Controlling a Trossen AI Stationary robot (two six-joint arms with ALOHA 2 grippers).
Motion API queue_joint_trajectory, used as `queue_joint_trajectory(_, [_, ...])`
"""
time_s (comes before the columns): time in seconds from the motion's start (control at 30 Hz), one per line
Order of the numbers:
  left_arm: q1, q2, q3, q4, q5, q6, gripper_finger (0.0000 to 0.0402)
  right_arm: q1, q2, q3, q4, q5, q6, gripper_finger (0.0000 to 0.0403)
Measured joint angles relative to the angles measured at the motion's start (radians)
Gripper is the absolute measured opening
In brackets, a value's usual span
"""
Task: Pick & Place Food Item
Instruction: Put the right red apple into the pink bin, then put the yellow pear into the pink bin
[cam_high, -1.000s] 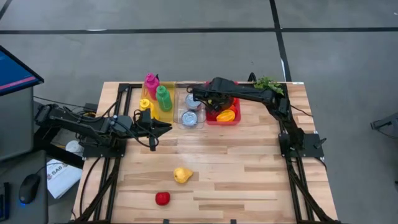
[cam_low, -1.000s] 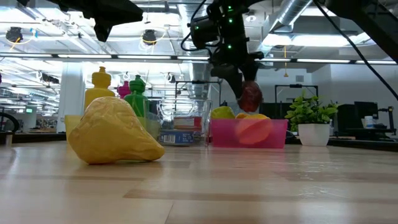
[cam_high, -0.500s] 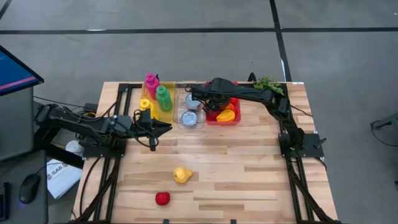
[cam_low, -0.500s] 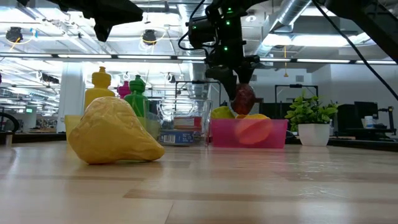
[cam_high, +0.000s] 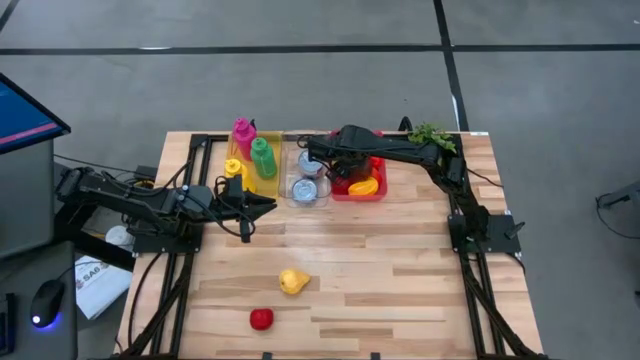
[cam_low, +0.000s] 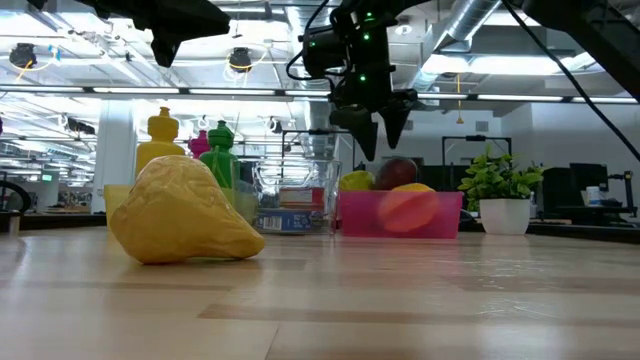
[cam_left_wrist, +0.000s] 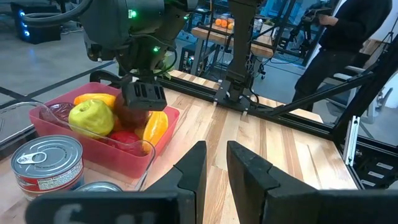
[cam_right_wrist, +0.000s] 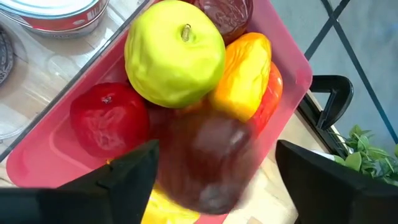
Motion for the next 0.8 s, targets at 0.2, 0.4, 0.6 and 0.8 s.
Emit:
queue_joint_trajectory(0.2, [0.0,0.0,0.0,0.0,0.0,0.0,0.0053,0.001,0.0,0.003,-0.013,0.0,-0.019,0.0345])
queue_joint_trajectory(0.4, [0.0,0.0,0.0,0.0,0.0,0.0,0.0053,0.006,-0.003,0.113,-0.09,0.0,-0.018,0.0339])
queue_joint_trajectory(0.6, [0.0,0.0,0.0,0.0,0.0,0.0,0.0053,0.053,-0.004,0.267,-0.091,-0.001,-0.038,0.0326])
queue_joint_trajectory(0.8, [0.0,0.0,0.0,0.0,0.0,0.0,0.0053,0.123,-0.013,0.319,-0.077,-0.007,-0.066,0.0322])
